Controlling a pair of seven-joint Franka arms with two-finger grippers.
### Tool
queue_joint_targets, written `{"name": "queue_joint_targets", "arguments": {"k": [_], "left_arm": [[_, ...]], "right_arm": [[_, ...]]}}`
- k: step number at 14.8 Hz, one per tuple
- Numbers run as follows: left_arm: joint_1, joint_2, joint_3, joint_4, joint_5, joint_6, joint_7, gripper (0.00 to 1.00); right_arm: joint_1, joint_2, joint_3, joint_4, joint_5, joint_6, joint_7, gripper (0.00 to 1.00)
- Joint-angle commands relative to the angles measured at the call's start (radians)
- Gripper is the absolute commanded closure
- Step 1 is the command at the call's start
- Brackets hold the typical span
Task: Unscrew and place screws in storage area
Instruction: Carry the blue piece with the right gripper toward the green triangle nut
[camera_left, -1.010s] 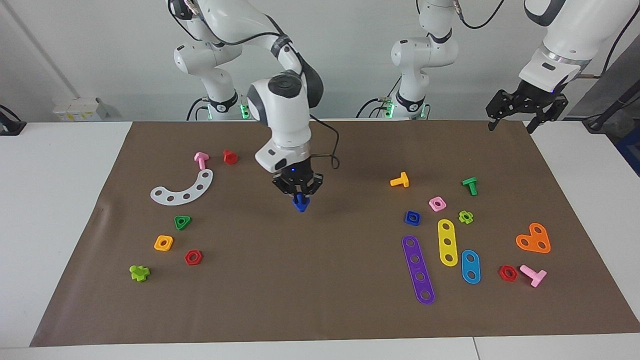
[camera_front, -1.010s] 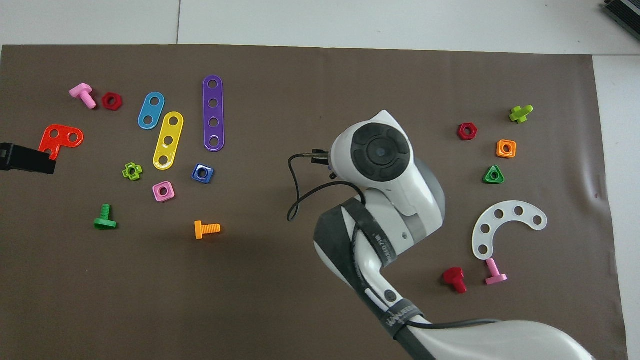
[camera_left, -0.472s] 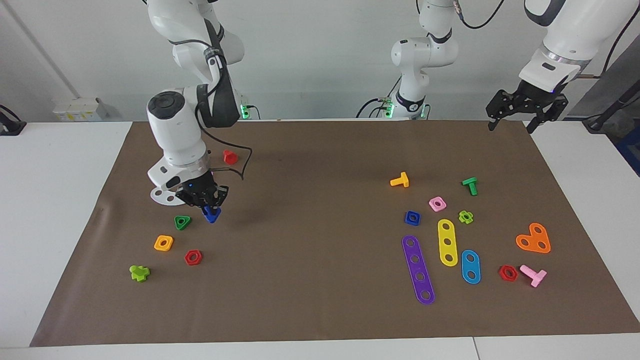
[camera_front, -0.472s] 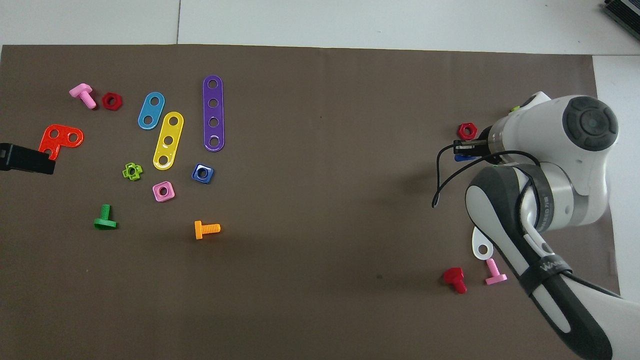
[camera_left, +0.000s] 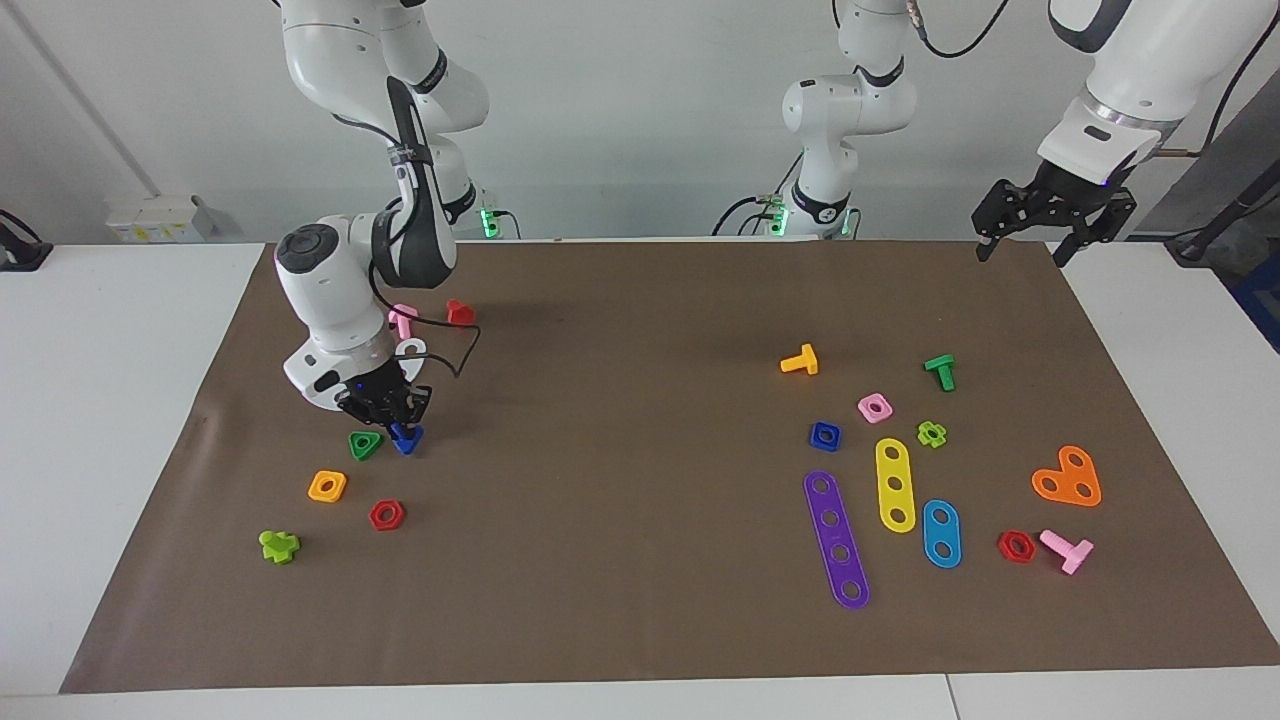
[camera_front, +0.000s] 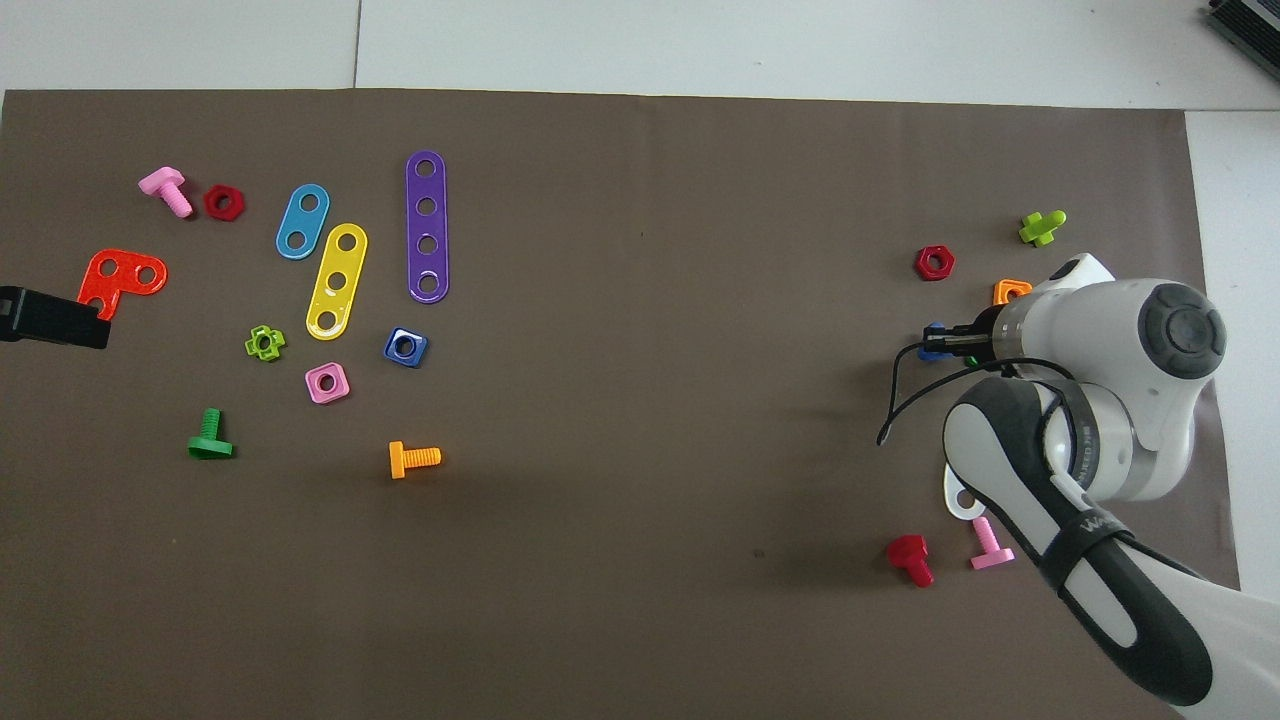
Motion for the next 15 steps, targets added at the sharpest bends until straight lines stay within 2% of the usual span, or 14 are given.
{"name": "queue_joint_targets", "arguments": {"k": [1, 4, 5, 6, 8, 10, 15], "left_arm": [[0.002, -0.032, -0.002, -0.038, 0.015, 0.014, -0.002, 0.0], [0.002, -0.032, -0.001, -0.038, 0.015, 0.014, -0.002, 0.0], [0.002, -0.032, -0.002, -0.038, 0.015, 0.014, -0.002, 0.0], [0.002, -0.032, -0.002, -0.038, 0.015, 0.014, -0.002, 0.0], [0.002, -0.032, -0.001, -0.038, 0.015, 0.014, -0.002, 0.0], [0.002, -0.032, -0.002, -0.038, 0.015, 0.014, -0.002, 0.0], [0.002, -0.032, -0.002, -0.038, 0.015, 0.012, -0.002, 0.0]], "right_arm": [[-0.01, 0.005, 0.012, -0.027, 0.044, 0.035, -0.033, 1.0], [-0.007, 0.027, 0.012, -0.03, 0.044, 0.065, -0.03, 0.98], [-0.005, 0.029, 0.014, -0.026, 0.044, 0.064, -0.021, 0.36], [-0.007, 0.029, 0.012, -0.018, 0.044, 0.062, -0.021, 0.0], [-0.005, 0.012, 0.01, 0.046, 0.044, 0.032, -0.021, 0.0], [-0.011, -0.013, 0.001, 0.138, 0.041, -0.08, -0.017, 0.0], [-0.071, -0.057, -0.017, 0.452, -0.002, -0.543, -0.002, 0.0]]}}
